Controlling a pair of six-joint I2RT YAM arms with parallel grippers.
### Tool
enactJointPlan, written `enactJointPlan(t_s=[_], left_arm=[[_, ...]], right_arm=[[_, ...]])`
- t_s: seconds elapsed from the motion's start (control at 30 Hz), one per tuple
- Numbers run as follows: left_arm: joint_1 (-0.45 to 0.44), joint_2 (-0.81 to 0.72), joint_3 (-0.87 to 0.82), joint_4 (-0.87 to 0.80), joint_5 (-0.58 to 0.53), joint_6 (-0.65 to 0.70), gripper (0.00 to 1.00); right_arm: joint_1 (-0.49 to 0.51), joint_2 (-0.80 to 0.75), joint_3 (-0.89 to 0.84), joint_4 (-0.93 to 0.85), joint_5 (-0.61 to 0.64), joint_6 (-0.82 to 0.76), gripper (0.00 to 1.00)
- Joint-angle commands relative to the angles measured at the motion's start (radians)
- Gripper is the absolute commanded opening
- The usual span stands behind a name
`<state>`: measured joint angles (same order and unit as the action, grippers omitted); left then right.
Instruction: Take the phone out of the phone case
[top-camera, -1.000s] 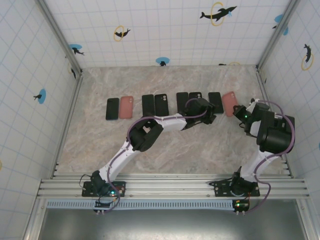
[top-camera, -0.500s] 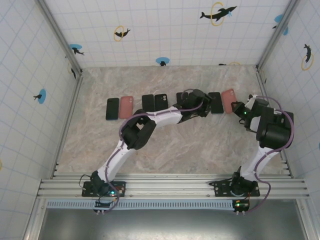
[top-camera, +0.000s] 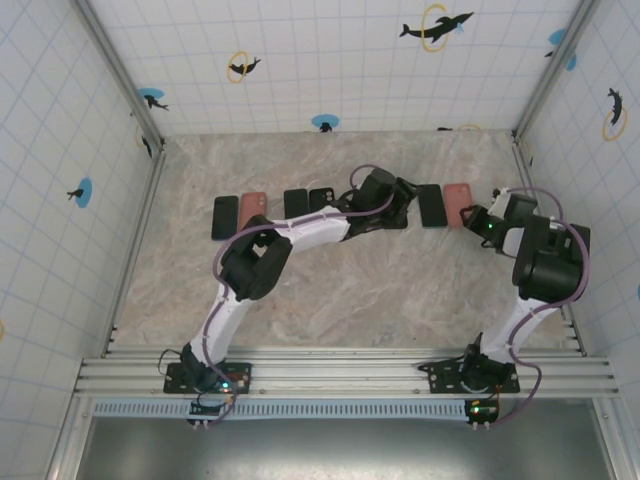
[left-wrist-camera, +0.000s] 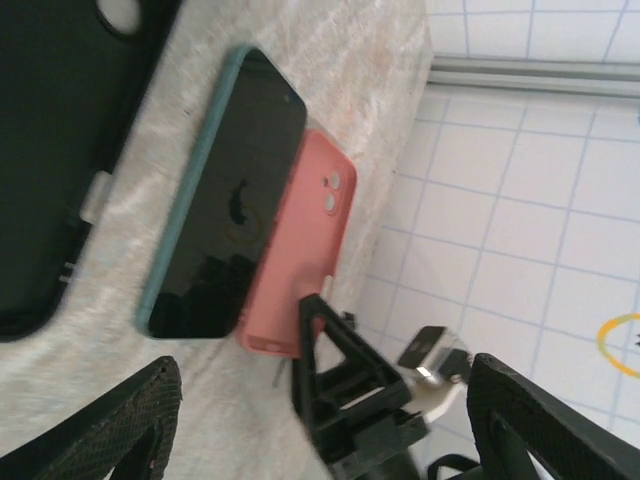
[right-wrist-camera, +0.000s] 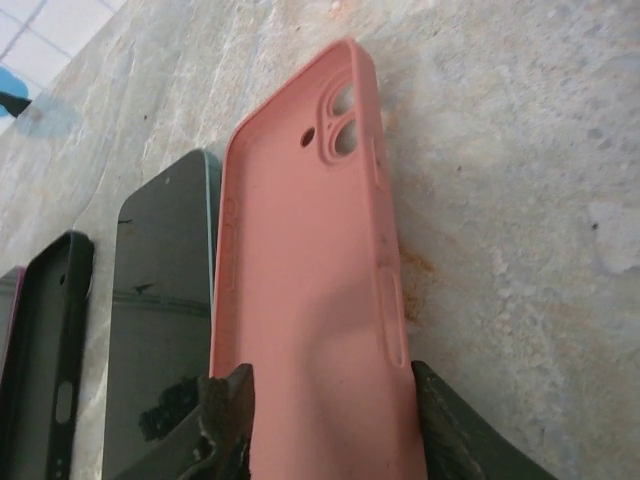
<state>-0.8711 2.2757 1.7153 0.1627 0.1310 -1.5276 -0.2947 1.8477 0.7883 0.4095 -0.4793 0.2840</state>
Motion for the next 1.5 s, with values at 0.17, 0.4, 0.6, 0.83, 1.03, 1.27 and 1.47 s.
enactJointPlan(t_s=[0.17,0.4,0.6,0.83,1.03,1.27,1.47], left_arm=[[0.078,-0.202,-0.145,-0.086,-0.066,0.307,0.87],[0.170,-0.362,-0.295,-0.127,-0.076,0.621,0.94],[0.270,-0.509,-0.449,-0.141,0.000,1.061,0.98],[0.431,-0.717,-0.727,-0.115,-0.034,1.384,0.98],[0.634,-0.858,-1.094,0.130,-0.111,1.447,0.98],[0.787,-0.895,-1.366,0.393,-0.178,1.464,0.98],[0.818,-0.821,-1.454,0.569,-0.222,1.472,0.97]], right_arm=[[0.007,-0.050,0.119,-0.188,0.080,-0.173,0.56],[0.051,-0.121,0.147,-0.236,0.061,-0.225,0.64],[0.136,-0.273,0.069,-0.181,-0.001,-0.241,0.87],[0.210,-0.423,-0.099,-0.126,0.060,-0.322,0.98],[0.291,-0.479,-0.339,0.085,0.487,-0.215,0.98],[0.306,-0.445,-0.637,0.464,0.583,-0.198,0.98],[0.342,-0.344,-0.630,0.557,0.598,-0.227,0.99]])
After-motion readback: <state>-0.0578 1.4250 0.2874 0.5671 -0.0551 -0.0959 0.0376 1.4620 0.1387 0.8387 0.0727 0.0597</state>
